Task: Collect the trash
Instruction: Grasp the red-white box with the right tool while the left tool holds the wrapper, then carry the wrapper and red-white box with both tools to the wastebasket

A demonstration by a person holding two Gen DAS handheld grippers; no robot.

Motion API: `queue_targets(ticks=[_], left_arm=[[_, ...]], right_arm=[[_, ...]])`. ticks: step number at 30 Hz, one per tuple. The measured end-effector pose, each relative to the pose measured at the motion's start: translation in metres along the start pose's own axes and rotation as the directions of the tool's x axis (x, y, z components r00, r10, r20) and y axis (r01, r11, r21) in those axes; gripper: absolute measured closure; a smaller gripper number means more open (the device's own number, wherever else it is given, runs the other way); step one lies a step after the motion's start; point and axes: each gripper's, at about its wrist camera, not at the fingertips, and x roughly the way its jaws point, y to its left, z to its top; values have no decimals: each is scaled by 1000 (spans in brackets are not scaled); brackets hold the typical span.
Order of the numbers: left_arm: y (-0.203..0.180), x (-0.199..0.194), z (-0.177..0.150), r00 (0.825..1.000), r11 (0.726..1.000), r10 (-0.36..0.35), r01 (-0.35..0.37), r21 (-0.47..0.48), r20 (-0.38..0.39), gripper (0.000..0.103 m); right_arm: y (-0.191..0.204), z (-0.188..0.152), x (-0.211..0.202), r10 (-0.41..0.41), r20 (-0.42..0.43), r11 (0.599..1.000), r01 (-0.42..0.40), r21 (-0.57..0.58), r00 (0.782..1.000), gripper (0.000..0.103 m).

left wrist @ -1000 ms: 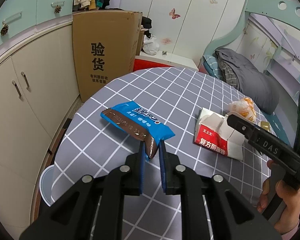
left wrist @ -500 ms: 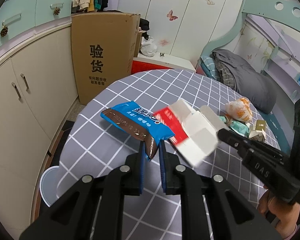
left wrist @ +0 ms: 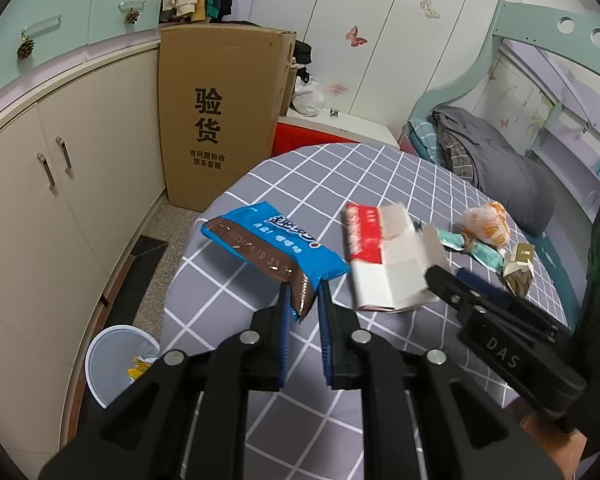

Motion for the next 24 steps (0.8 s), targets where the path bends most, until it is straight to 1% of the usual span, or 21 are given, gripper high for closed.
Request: queue_targets(ticks=[2, 4, 5, 6, 7, 8, 9, 10, 11, 12, 13, 15, 17, 21, 24], left_arm=[[1, 0, 0, 1000, 1000, 1, -1, -2, 1, 91], [4, 0, 1, 1000, 1000, 0, 0, -2, 1, 91], [6, 0, 1, 1000, 1000, -1, 1, -4, 0, 91], [7, 0, 1, 1000, 1000, -2, 2, -6, 0, 91], [8, 1, 1, 1000, 1000, -3, 3, -7, -1, 91], [9, 1, 2, 1000, 1000, -4, 4, -8, -3, 91], [10, 1, 2, 1000, 1000, -4, 4, -8, -3, 91], [11, 1, 2, 1000, 1000, -5, 5, -9, -2, 91], [12, 0, 2, 1000, 1000, -6, 6, -9, -1, 91], [14, -1, 2, 1000, 1000, -7, 7, -9, 1, 91], [15, -1, 2, 1000, 1000, -8, 8, -10, 4, 91], [21, -4, 3, 1000, 1000, -9, 9, -13, 10, 91], [27, -7, 3, 1000, 1000, -17, 17, -24, 16, 91], [43, -13, 3, 999, 998, -26, 27, -55, 27, 91], [58, -22, 1, 999, 997, -28, 31, -77, 41, 91]], right_arm=[[-1, 3, 2, -2, 3, 1000, 2, 22, 1000, 44], [-2, 5, 8, 23, -22, 999, -22, 43, 999, 44], [-1, 6, 14, 52, -41, 997, -50, 55, 998, 49], [2, 7, 18, 61, -55, 997, -58, 58, 997, 56], [5, 7, 21, 68, -66, 996, -64, 57, 995, 59], [8, 7, 26, 87, -81, 995, -82, 60, 993, 67], [10, 6, 29, 103, -93, 993, -98, 62, 990, 74], [12, 6, 31, 114, -99, 992, -107, 66, 989, 77], [15, 7, 30, 120, -91, 991, -114, 65, 989, 83], [18, 7, 29, 119, -81, 992, -115, 58, 990, 86], [21, 8, 26, 118, -72, 992, -114, 49, 990, 87], [26, 9, 20, 129, -45, 991, -127, 40, 991, 92], [32, 11, 13, 138, -22, 990, -138, 35, 990, 94], [46, 12, 2, 173, 7, 985, -173, 19, 985, 94], [67, 12, -3, 210, 11, 978, -210, -4, 978, 94]])
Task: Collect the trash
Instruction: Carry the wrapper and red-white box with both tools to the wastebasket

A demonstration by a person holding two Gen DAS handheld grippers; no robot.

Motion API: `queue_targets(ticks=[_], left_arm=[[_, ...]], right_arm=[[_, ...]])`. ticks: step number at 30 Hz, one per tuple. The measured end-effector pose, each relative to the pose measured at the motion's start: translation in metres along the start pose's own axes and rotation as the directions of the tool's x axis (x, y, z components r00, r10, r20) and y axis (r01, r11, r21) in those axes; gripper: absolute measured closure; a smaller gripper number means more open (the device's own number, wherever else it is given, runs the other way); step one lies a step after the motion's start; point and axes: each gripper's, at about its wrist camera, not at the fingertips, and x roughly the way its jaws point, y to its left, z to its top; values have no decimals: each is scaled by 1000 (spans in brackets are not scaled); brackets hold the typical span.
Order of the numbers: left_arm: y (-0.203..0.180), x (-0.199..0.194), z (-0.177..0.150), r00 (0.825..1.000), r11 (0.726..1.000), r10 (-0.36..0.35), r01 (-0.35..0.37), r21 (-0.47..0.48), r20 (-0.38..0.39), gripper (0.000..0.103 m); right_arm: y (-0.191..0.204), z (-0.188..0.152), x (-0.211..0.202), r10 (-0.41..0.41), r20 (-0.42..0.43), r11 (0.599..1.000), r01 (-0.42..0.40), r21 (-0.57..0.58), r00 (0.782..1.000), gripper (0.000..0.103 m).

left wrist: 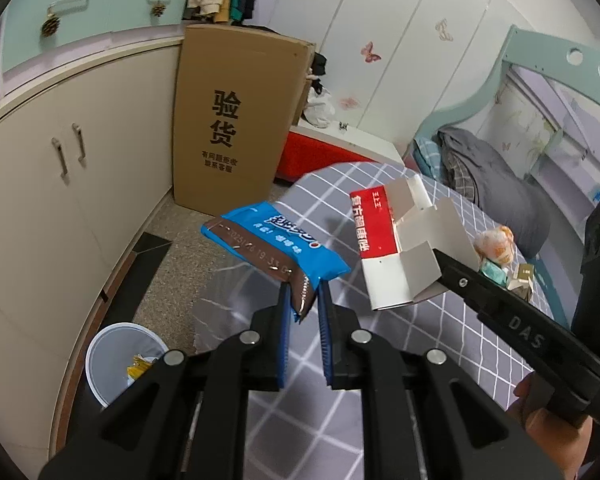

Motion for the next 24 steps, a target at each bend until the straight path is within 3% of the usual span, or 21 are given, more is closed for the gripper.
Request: queue_targets(ticks=[5, 12, 19, 24], left_arm=[[39, -22, 0, 999, 999, 25, -24, -45, 29, 91], [116, -51, -5, 992, 986, 117, -111, -122, 42, 91], [182, -56, -16, 982, 964, 188, -184, -191, 4, 91], [211, -47, -21, 981, 955, 194, -196, -221, -32, 91]], right_arm=[[49, -3, 9, 64, -3, 996, -64, -59, 998, 94], [121, -16, 46, 133, -62, 979, -141, -146, 989, 94], [176, -41, 87, 163, -134, 963, -187, -194, 978, 94], [193, -52, 106, 157, -164, 959, -190, -208, 974, 94]])
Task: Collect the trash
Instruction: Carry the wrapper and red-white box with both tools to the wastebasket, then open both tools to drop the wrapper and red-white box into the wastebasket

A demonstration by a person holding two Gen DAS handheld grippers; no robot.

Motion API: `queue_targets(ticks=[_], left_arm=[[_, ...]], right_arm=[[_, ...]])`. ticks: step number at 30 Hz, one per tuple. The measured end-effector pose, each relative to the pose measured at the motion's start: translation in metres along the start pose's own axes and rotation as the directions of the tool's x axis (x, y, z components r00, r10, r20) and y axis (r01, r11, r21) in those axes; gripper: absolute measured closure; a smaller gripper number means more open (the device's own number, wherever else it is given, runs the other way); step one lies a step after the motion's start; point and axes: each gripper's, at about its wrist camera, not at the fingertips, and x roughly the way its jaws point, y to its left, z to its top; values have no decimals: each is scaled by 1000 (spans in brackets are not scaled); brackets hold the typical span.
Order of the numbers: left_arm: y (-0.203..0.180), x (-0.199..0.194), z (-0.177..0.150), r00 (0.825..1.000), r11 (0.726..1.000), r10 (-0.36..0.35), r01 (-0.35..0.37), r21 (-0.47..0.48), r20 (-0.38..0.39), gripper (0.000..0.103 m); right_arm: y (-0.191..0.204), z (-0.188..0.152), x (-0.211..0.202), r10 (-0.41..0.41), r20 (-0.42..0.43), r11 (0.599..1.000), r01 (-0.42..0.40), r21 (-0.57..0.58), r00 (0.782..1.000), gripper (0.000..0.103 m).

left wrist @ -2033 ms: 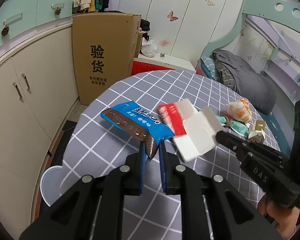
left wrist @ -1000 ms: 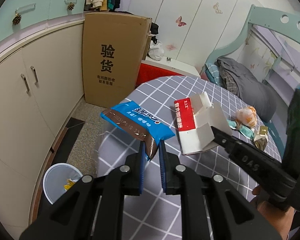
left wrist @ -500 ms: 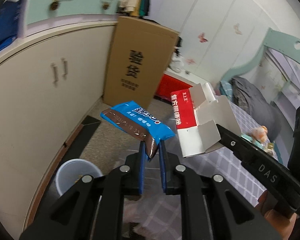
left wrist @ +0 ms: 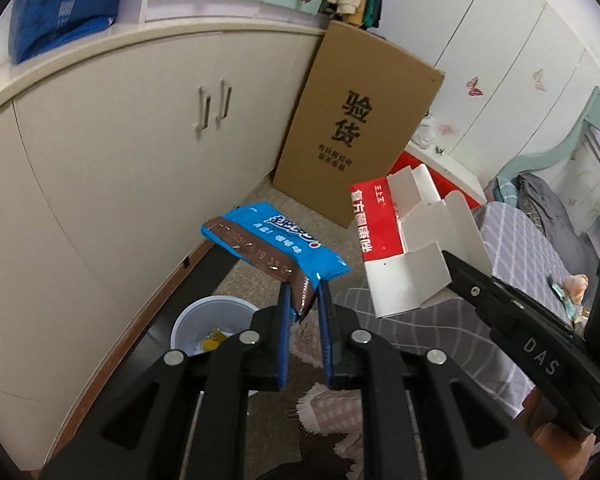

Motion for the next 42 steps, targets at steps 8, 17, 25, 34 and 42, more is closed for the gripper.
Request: queue_targets(ticks=[8, 17, 25, 34, 42], left_arm=[[12, 19, 4, 1000, 1000, 6, -6, -17, -22, 86], [37, 38, -3, 996, 992, 53, -61, -115, -74, 40], [43, 30, -5, 994, 989, 84, -91, -120, -65, 36], [60, 27, -8, 992, 979, 113, -121, -163, -62, 34], [90, 13, -7, 984, 952, 173, -175, -251, -32, 33]], right_arm=[[3, -4, 22, -30, -22, 1000, 30, -1, 999, 94], [0, -10, 34, -54, -57, 999, 54, -4, 997, 94], [5, -13, 38, -44, -70, 999, 44, -12, 997, 94], [17, -14, 43, -35, -80, 999, 33, -27, 996, 94], [36, -13, 62, 12, -98, 999, -17, -44, 995, 92]])
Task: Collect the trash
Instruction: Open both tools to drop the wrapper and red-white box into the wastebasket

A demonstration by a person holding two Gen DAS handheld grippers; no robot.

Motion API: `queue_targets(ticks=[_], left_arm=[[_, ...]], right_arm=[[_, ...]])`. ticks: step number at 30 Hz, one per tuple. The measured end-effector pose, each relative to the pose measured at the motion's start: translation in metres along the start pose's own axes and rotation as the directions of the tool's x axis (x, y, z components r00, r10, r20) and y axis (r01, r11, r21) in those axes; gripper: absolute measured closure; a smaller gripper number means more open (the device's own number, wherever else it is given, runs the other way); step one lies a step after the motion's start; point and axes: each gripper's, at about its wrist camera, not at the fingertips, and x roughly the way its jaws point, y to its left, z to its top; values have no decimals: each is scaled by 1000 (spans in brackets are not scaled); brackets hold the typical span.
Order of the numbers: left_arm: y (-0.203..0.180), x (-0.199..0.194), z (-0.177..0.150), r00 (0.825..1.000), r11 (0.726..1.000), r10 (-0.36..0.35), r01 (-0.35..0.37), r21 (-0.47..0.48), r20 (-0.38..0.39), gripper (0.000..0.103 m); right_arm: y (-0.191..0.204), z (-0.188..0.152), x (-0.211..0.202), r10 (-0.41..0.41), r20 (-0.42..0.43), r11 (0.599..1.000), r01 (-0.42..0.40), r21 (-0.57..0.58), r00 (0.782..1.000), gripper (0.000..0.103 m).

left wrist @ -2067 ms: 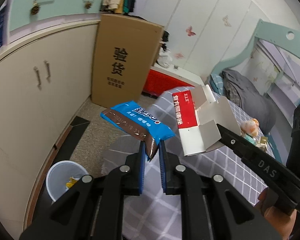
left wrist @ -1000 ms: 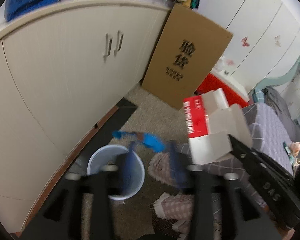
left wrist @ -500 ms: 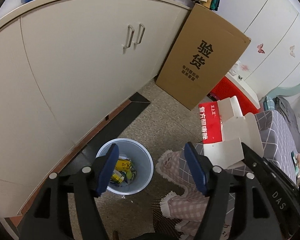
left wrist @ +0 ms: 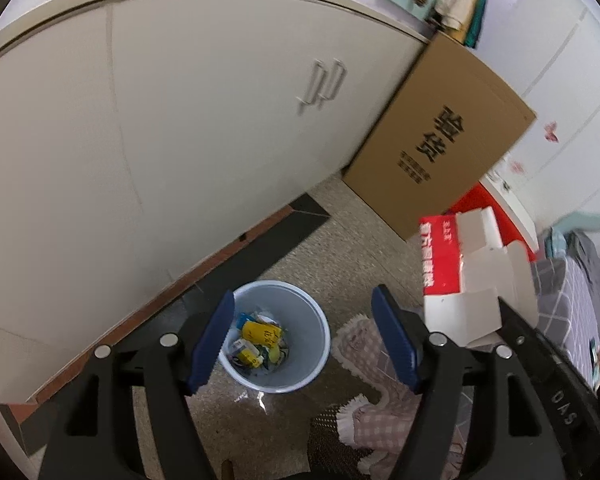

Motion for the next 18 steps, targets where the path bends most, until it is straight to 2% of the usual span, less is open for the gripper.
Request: queue_targets(ticks=[1, 3, 4, 8, 18], left_arm=[[2, -2, 1, 1000, 1000, 6, -6, -6, 9, 32], [6, -4, 2, 1000, 1000, 18, -17, -9, 21, 31], [6, -4, 2, 1000, 1000, 19, -19, -5, 20, 30], [8, -3, 0, 1000, 1000, 19, -19, 9, 6, 30], [-3, -18, -8, 1000, 999, -5, 5, 35, 14, 30]], right_arm=[[1, 0, 6, 6, -10, 1000, -6, 1, 1000, 87], [2, -2, 17, -22, -35, 1000, 22, -2, 999, 39], [3, -5, 21, -33, -35, 999, 33, -8, 999, 31], [9, -12, 22, -66, -34, 997, 65, -34, 997, 31], [-6, -11, -5, -107, -15, 994, 108, 12, 994, 31]])
